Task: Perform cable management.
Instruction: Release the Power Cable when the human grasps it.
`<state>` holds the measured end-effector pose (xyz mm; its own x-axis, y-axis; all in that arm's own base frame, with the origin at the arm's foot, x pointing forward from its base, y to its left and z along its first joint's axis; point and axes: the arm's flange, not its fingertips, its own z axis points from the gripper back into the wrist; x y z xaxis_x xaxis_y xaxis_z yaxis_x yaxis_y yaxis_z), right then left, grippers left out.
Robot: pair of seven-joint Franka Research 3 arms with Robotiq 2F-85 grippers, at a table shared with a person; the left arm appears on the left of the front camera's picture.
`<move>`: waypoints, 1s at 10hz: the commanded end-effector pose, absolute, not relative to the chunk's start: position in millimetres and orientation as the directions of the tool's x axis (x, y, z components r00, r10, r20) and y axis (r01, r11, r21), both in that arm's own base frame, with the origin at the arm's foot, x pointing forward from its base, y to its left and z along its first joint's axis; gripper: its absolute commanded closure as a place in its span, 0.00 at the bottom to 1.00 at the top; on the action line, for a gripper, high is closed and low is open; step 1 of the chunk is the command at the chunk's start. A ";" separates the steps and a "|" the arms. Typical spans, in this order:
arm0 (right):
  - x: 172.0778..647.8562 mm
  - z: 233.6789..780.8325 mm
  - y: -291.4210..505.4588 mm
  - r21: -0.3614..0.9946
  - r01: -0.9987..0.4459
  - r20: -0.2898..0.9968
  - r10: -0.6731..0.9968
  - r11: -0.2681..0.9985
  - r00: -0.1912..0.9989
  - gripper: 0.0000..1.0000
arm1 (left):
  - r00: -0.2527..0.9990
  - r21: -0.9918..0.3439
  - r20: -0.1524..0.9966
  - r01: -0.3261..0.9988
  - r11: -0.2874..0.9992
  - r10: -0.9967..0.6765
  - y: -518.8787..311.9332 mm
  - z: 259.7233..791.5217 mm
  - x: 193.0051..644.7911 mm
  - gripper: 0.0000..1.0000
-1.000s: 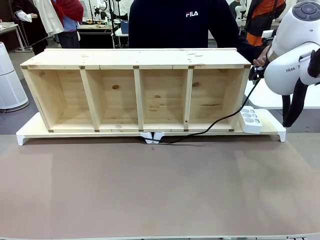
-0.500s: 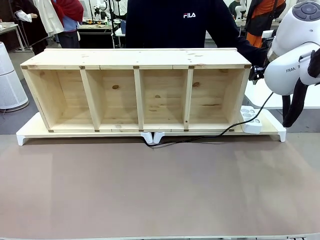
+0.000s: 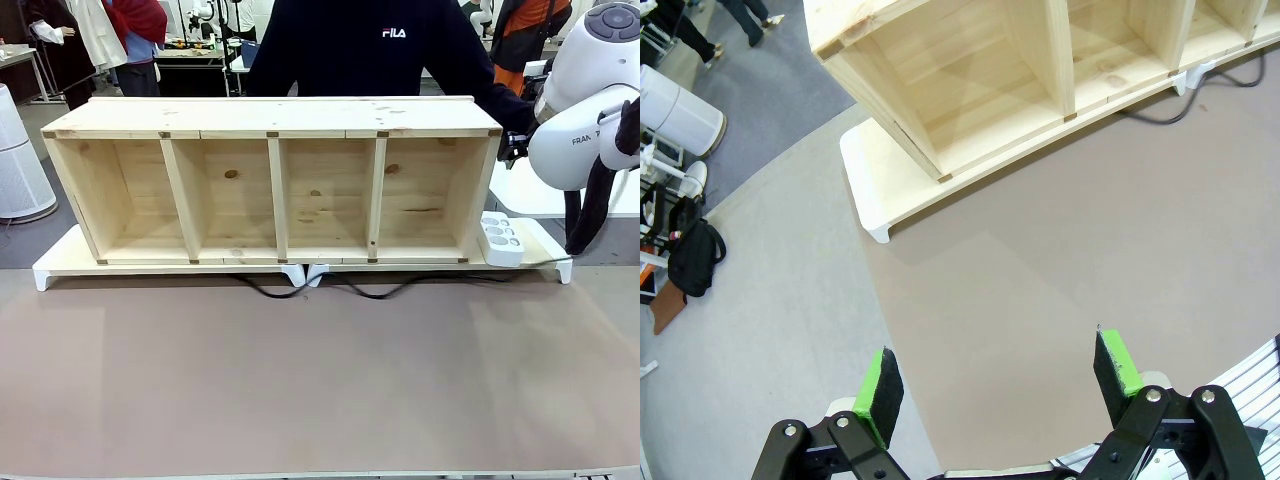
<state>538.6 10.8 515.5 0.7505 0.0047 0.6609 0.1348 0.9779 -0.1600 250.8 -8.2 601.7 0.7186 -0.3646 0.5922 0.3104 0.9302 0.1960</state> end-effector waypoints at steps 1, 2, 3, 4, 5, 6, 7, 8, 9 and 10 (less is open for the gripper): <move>533.8 517.5 7.5 -0.154 0.123 0.652 0.007 0.980 0.758 0.00 | 0.718 0.194 0.594 0.309 0.931 -0.362 -7.2 602.0 250.6 0.00; 533.8 517.5 7.5 -0.154 0.123 0.652 0.007 0.980 0.758 0.00 | 0.718 0.194 0.594 0.309 0.931 -0.362 -7.2 602.0 250.6 0.00; 533.8 517.5 7.5 -0.154 0.123 0.652 0.007 0.980 0.758 0.00 | 0.718 0.194 0.594 0.309 0.931 -0.362 -7.2 602.0 250.6 0.00; 533.8 517.5 7.5 -0.154 0.123 0.652 0.007 0.980 0.758 0.00 | 0.718 0.194 0.594 0.309 0.931 -0.362 -7.2 602.0 250.6 0.00; 533.8 517.5 7.5 -0.154 0.123 0.652 0.007 0.980 0.758 0.00 | 0.718 0.194 0.594 0.309 0.931 -0.362 -7.2 602.0 250.6 0.00; 533.8 517.5 7.5 -0.154 0.123 0.652 0.007 0.980 0.758 0.00 | 0.718 0.194 0.594 0.309 0.931 -0.362 -7.2 602.0 250.6 0.00; 533.8 517.5 7.5 -0.154 0.123 0.652 0.007 0.980 0.758 0.00 | 0.718 0.194 0.594 0.309 0.931 -0.362 -7.2 602.0 250.6 0.00; 533.8 517.5 7.5 -0.154 0.123 0.652 0.007 0.980 0.758 0.00 | 0.718 0.194 0.594 0.309 0.931 -0.362 -7.2 602.0 250.6 0.00; 533.8 517.5 7.5 -0.154 0.123 0.652 0.007 0.980 0.758 0.00 | 0.718 0.194 0.594 0.309 0.931 -0.362 -7.2 602.0 250.6 0.00; 533.8 517.5 7.5 -0.154 0.123 0.652 0.007 0.980 0.758 0.00 | 0.718 0.194 0.594 0.309 0.931 -0.362 -7.2 602.0 250.6 0.00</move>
